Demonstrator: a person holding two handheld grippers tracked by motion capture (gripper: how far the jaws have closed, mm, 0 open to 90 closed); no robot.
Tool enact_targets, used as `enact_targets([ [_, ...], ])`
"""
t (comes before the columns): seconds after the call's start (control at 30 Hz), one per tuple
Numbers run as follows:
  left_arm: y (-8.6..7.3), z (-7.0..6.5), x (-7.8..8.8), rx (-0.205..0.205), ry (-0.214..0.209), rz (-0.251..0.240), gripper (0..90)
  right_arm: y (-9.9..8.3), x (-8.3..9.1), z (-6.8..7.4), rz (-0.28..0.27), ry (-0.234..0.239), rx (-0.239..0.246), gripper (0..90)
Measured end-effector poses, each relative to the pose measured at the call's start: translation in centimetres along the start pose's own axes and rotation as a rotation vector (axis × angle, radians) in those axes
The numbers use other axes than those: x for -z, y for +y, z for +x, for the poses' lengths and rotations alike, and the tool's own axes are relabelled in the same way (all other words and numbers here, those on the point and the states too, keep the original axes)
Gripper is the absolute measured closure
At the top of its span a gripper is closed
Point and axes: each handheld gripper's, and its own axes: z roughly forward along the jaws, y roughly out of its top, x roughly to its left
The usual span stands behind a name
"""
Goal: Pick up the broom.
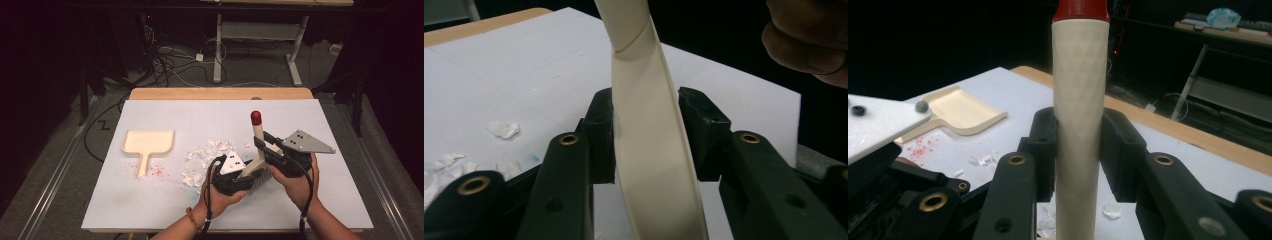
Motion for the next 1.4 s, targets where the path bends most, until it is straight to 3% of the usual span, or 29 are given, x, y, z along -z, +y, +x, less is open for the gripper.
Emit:
enact_targets([
  [0.1, 0.0, 0.3, 0.9, -0.019, 0.006, 0.017, 62.5, 0.3, 0.6, 0.2, -0.007, 0.024, 0.010, 70.7],
  [0.23, 0.0, 0.8, 2.5, -0.059, -0.035, 0.050, 64.7, 0.4, 1.5, 0.3, -0.017, 0.101, 0.040, 68.7],
  [0.33, -0.1, 0.5, 3.5, -0.117, -0.045, 0.097, 65.0, 0.2, 2.3, 0.3, -0.011, 0.155, 0.086, 65.4],
  [0.43, -0.1, 0.4, 4.0, -0.134, -0.059, 0.118, 65.1, -0.2, 2.9, 0.3, 0.004, 0.197, 0.128, 58.4],
  [0.47, -0.1, 0.4, 4.6, -0.165, -0.069, 0.139, 65.1, -0.5, 3.2, 0.2, 0.013, 0.238, 0.152, 57.3],
  [0.53, -0.2, 0.5, 5.2, -0.182, -0.088, 0.152, 65.1, -1.1, 3.6, 0.0, 0.020, 0.255, 0.204, 55.9],
  [0.67, -0.3, 0.7, 6.2, -0.216, -0.145, 0.175, 65.0, -2.3, 3.6, -1.0, 0.120, 0.335, 0.260, 49.7],
  [0.73, -0.4, 0.7, 6.5, -0.246, -0.164, 0.191, 65.0, -2.9, 3.4, -1.3, 0.138, 0.356, 0.275, 46.0],
  [0.8, -0.6, 0.7, 6.7, -0.268, -0.187, 0.210, 65.0, -3.3, 2.9, -1.1, 0.206, 0.411, 0.306, 42.2],
  [0.93, -1.0, 0.7, 6.9, -0.296, -0.238, 0.233, 65.0, -4.2, 1.8, -0.5, 0.250, 0.485, 0.307, 40.0],
  [1.0, -1.0, 0.6, 6.9, -0.315, -0.261, 0.236, 65.0, -4.6, 1.2, -0.1, 0.289, 0.546, 0.313, 37.7],
  [1.17, -0.8, 0.1, 6.8, -0.357, -0.324, 0.246, 65.0, -5.4, 0.1, 1.7, 0.358, 0.646, 0.364, 45.0],
  [1.27, -0.9, 0.3, 7.0, -0.337, -0.364, 0.223, 64.9, -5.7, -0.3, 2.3, 0.362, 0.729, 0.352, 54.8],
  [1.4, -1.1, 0.5, 6.9, -0.330, -0.380, 0.230, 64.6, -5.9, -0.8, 2.5, 0.364, 0.770, 0.360, 64.3],
])
